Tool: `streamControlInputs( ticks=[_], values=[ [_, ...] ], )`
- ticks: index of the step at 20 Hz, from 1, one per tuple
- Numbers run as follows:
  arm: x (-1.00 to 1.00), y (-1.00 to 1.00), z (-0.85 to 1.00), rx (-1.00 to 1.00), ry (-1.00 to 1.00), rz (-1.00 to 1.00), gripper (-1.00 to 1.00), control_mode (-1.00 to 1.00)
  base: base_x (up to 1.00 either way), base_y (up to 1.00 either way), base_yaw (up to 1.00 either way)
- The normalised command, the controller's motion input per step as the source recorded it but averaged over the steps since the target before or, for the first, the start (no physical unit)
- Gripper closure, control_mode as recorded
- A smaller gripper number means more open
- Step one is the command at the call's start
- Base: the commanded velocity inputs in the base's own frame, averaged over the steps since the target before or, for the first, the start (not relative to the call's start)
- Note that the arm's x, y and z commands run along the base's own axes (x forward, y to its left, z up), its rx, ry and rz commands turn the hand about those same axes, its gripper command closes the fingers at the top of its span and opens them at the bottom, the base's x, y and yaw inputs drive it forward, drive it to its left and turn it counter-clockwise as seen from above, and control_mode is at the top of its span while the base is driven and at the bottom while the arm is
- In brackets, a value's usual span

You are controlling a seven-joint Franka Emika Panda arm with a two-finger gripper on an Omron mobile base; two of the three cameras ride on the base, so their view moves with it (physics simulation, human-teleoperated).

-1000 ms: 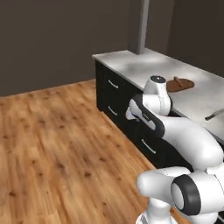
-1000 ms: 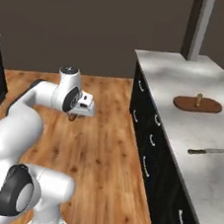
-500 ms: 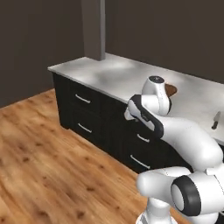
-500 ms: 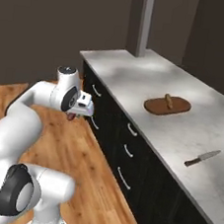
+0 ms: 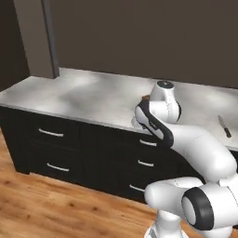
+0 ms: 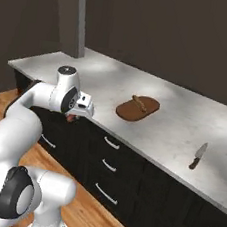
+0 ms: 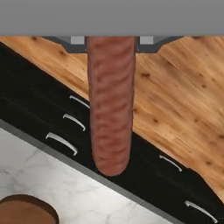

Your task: Retrieve the sausage and cheese from the fridge and place them on the cutting board on the counter.

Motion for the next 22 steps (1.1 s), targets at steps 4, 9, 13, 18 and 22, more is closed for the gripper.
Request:
streamControlInputs(
  ticks=[4,9,13,18,22],
  values=[
    [0.00,0.00,0.00,0.00,0.00,0.00,1.00,1.00,0.74,1.00,-0.62],
    [0.00,0.00,0.00,0.00,0.00,0.00,1.00,1.00,0.64,0.95,-0.66],
    [0.00,0.00,0.00,0.00,0.00,0.00,1.00,1.00,0.65,0.58,-0.48],
    [0.00,0.00,0.00,0.00,0.00,0.00,1.00,1.00,0.69,0.41,-0.36],
    [0.00,0.00,0.00,0.00,0.00,0.00,1.00,1.00,0.21,-0.02,-0.01]
  ],
)
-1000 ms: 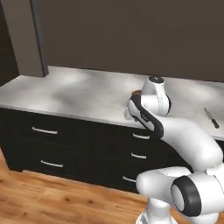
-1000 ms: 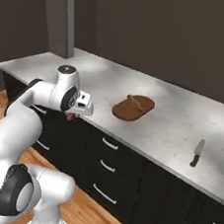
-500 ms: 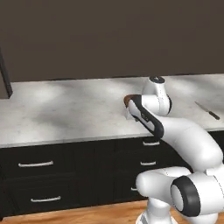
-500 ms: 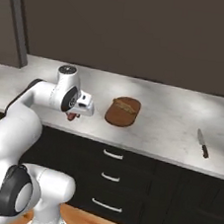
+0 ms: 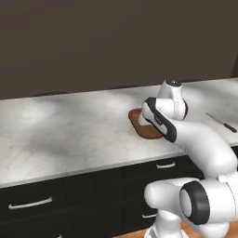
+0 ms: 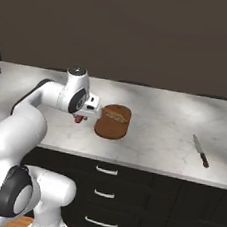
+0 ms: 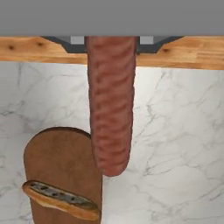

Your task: Retrieve the sausage and cheese from the fridge and place them on the cutting board on the counter.

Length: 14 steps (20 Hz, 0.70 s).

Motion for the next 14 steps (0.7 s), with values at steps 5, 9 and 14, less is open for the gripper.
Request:
streamControlInputs(
  ticks=[5,9,14],
  values=[
    [0.00,0.00,0.00,0.00,0.00,0.00,1.00,1.00,0.58,0.00,-0.07],
    [0.00,0.00,0.00,0.00,0.00,0.00,1.00,1.00,0.80,0.04,-0.06],
    [0.00,0.00,0.00,0.00,0.00,0.00,1.00,1.00,0.44,0.01,-0.02]
  ],
)
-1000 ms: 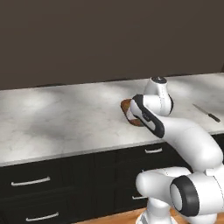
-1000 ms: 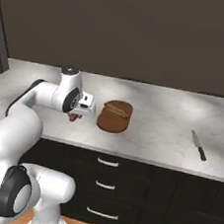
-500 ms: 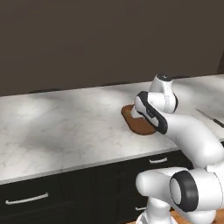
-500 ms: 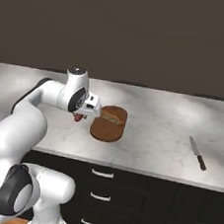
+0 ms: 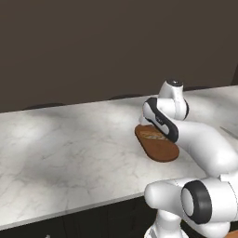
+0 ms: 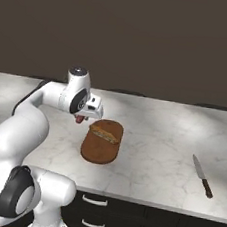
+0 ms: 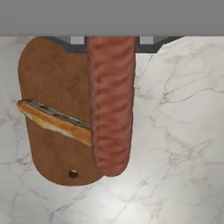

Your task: Retrieve the sausage and cheese from the fridge and place them on the cutting board on the counter.

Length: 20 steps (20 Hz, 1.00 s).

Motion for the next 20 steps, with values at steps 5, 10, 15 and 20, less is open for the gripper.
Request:
streamControlInputs(
  ticks=[5,10,15,20],
  values=[
    [0.00,0.00,0.00,0.00,0.00,0.00,1.00,1.00,0.00,0.00,0.00],
    [0.00,0.00,0.00,0.00,0.00,0.00,1.00,1.00,0.00,0.00,0.00],
    [0.00,0.00,0.00,0.00,0.00,0.00,1.00,1.00,0.00,0.00,0.00],
    [0.00,0.00,0.00,0.00,0.00,0.00,1.00,-1.00,0.00,0.00,0.00]
  ],
)
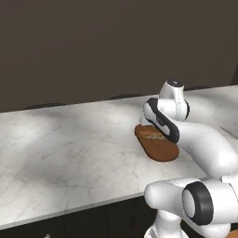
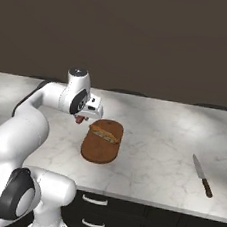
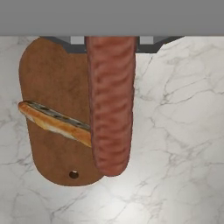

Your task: Retrieve the sausage and cheese from the fridge and place them on the cutting board on the counter.

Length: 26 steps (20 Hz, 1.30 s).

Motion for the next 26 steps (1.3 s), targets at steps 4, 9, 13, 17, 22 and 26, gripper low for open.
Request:
streamControlInputs(
  ticks=[4,9,13,17,22,26],
  values=[
    [0.00,0.00,0.00,0.00,0.00,0.00,1.00,-1.00,0.00,0.00,0.00],
    [-0.04,0.00,0.00,0.00,0.00,0.00,1.00,-1.00,0.00,0.00,0.00],
    [-0.06,-0.06,-0.21,0.00,0.04,0.00,1.00,-1.00,0.00,0.00,0.00],
    [0.03,-0.58,-0.34,0.00,0.09,0.20,1.00,-1.00,0.00,0.00,0.00],
    [0.00,-0.28,-0.38,0.00,0.07,0.39,1.00,-1.00,0.00,0.00,0.00],
    [0.00,-0.02,-0.33,0.00,0.09,0.28,1.00,-1.00,0.00,0.00,0.00]
  ],
)
